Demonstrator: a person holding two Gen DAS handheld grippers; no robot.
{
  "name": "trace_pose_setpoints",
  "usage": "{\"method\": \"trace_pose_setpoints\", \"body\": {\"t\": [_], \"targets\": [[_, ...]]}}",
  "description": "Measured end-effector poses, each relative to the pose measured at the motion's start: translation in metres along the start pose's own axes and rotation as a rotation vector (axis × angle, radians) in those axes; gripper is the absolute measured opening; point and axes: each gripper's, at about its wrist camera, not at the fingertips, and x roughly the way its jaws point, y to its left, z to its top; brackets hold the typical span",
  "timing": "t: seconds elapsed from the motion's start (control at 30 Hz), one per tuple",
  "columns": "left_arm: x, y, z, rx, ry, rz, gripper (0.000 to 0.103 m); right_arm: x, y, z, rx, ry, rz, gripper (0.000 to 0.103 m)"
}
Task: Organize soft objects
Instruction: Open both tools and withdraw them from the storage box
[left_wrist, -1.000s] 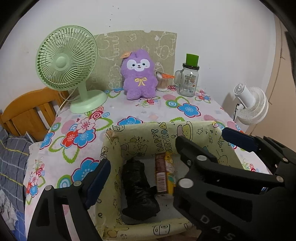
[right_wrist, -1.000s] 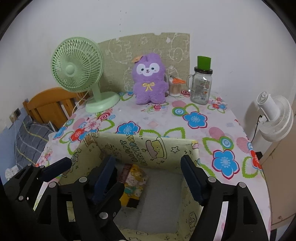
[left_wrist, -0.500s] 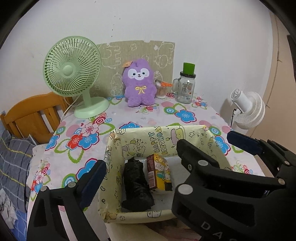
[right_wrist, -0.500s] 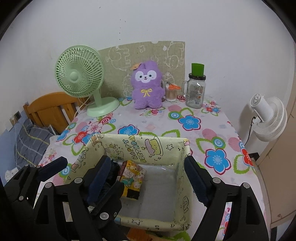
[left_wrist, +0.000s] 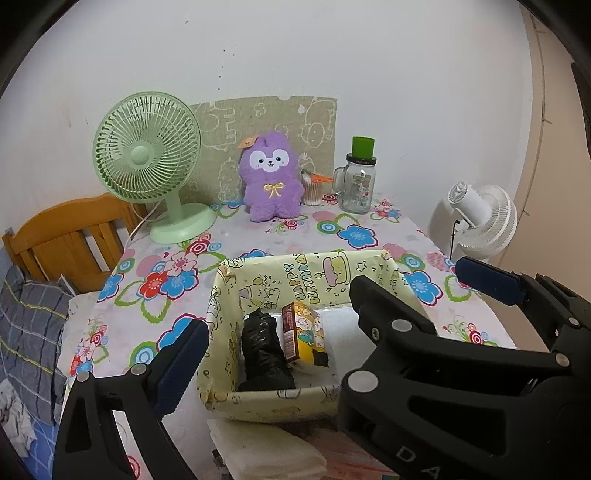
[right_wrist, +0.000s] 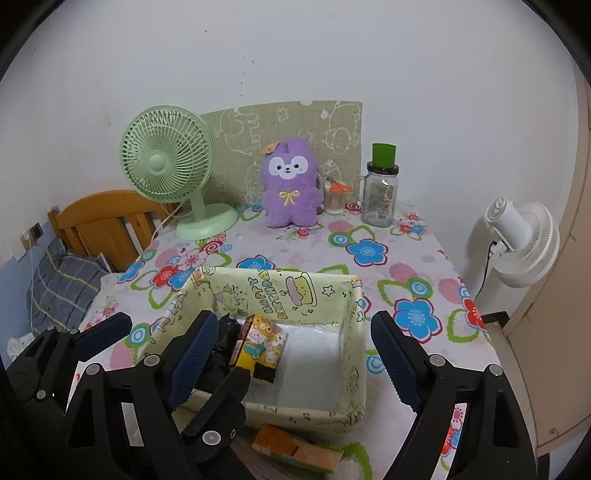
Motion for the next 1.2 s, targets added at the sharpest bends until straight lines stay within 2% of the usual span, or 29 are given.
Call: {"method": "trace_pose_setpoints", "body": {"t": [0.6,1.2], "targets": [[-0.033,-0.014,-0.020,0.007,-0.031,0.022,0.099,-0.039,0.000,-0.019,-0.019,-0.036,0.011,0.088],[-0.026,-0.019,-0.043,0.015,0.001,0.002,0.100,-0.039,-0.002,-0.045,-0.014,-0.007,-0.003,0.088]]}}
